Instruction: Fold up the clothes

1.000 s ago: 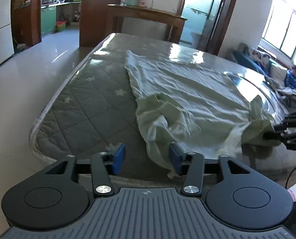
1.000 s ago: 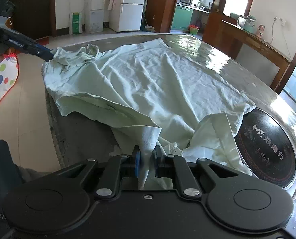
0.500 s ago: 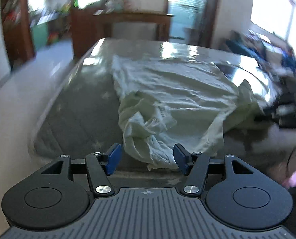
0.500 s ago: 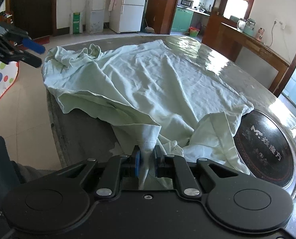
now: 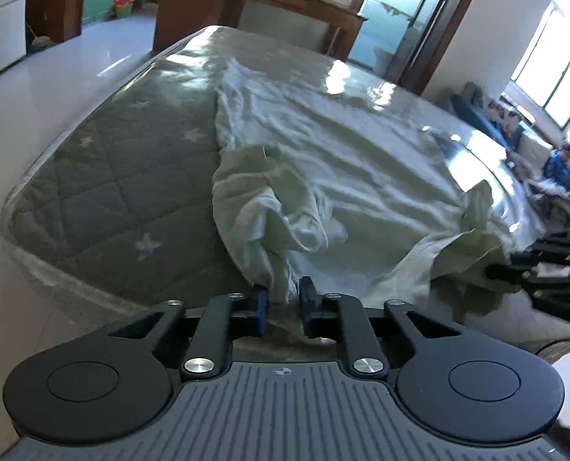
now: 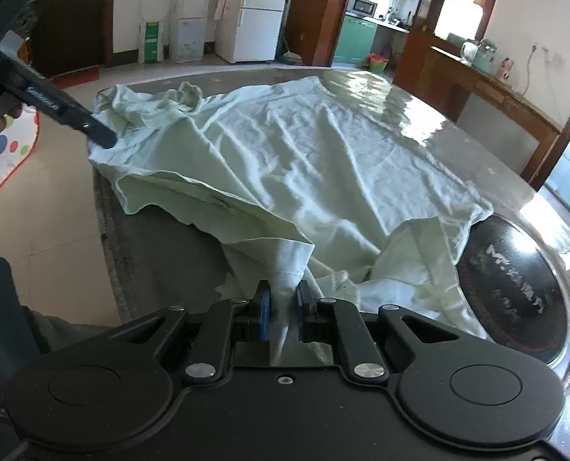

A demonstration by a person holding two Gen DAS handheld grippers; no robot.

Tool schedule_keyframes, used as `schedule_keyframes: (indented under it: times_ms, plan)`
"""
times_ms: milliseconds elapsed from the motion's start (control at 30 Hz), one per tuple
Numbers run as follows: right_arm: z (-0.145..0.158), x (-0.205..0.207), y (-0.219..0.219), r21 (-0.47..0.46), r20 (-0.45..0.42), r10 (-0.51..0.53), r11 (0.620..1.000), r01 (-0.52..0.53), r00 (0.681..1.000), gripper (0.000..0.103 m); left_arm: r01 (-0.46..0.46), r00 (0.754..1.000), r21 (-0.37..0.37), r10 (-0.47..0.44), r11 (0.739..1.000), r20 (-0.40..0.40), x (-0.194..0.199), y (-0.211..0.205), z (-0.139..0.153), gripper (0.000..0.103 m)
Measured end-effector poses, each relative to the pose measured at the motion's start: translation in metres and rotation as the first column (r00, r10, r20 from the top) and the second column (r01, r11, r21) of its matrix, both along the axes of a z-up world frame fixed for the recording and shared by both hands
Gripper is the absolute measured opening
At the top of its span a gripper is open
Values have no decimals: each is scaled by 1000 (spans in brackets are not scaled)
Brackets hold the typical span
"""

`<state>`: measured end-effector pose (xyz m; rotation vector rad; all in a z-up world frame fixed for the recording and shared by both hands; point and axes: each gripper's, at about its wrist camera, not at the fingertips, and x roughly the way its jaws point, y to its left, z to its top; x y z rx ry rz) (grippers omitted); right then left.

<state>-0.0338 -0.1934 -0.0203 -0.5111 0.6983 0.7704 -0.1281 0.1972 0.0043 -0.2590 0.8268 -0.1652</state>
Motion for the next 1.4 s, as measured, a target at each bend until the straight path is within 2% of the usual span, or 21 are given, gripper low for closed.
schedule_keyframes:
  times_ms: [100, 200, 300, 367, 467, 533, 600, 633, 700, 833, 900, 933, 967, 1033, 1100, 1200, 1267, 1333, 1400]
  plan:
    - [14, 7, -2, 19, 25, -21, 1000, 20, 999, 5, 26, 998, -27, -24, 999, 63, 16, 2, 24, 10]
    - [36, 22, -3, 28, 86, -43, 999, 41, 995, 5, 41, 991, -26, -37, 999, 131, 34, 2, 49, 10]
    - [63, 47, 0, 30, 160, -69, 997, 66, 985, 5, 42, 974, 27, -47, 999, 222, 69, -4, 83, 10]
    - [85, 69, 4, 23, 228, -89, 996, 86, 970, 4, 35, 958, 56, -50, 998, 281, 97, -8, 109, 10]
    - [120, 106, 9, 18, 322, -135, 990, 137, 937, 4, 12, 943, 50, -28, 999, 330, 132, -10, 138, 9]
    - [144, 133, 11, 20, 381, -173, 984, 179, 908, 4, -8, 925, 45, -10, 999, 381, 159, -13, 164, 9]
    - [167, 161, 12, 31, 434, -215, 974, 224, 875, 4, -32, 891, 42, 10, 999, 454, 190, -18, 197, 9]
    - [179, 173, 12, 44, 455, -240, 968, 247, 858, 4, -38, 886, 42, 14, 998, 464, 195, -19, 202, 9]
    - [201, 191, 13, 72, 500, -278, 957, 280, 820, 4, -59, 849, 22, 39, 998, 527, 220, -26, 240, 9]
    - [242, 210, 13, 137, 582, -342, 936, 326, 738, 4, -65, 803, -42, 77, 997, 592, 236, -34, 278, 9]
    - [255, 212, 11, 172, 621, -365, 927, 333, 694, 4, -65, 775, -74, 97, 995, 624, 236, -36, 293, 9]
    - [266, 209, 10, 198, 650, -378, 922, 333, 659, 4, -64, 762, -90, 107, 994, 639, 234, -37, 299, 9]
    - [271, 204, 7, 215, 659, -385, 920, 328, 646, 4, -61, 753, -100, 111, 993, 648, 231, -38, 302, 9]
    - [276, 197, 2, 231, 663, -387, 920, 316, 641, 5, -57, 757, -88, 100, 995, 645, 223, -41, 300, 9]
    - [270, 185, -3, 204, 671, -357, 932, 300, 650, 5, -50, 765, -83, 91, 995, 638, 218, -43, 298, 9]
    - [255, 168, -10, 157, 675, -316, 945, 288, 667, 5, -34, 800, -68, 68, 997, 597, 201, -40, 279, 9]
    - [232, 150, -18, 122, 644, -285, 954, 273, 710, 5, -17, 837, -24, 27, 1000, 546, 184, -43, 253, 9]
    - [212, 133, -21, 78, 622, -248, 963, 256, 743, 5, -6, 853, 1, 4, 1000, 521, 175, -40, 238, 9]
    - [179, 108, -20, 13, 581, -188, 975, 222, 792, 5, 14, 888, 53, -37, 999, 459, 154, -40, 201, 9]
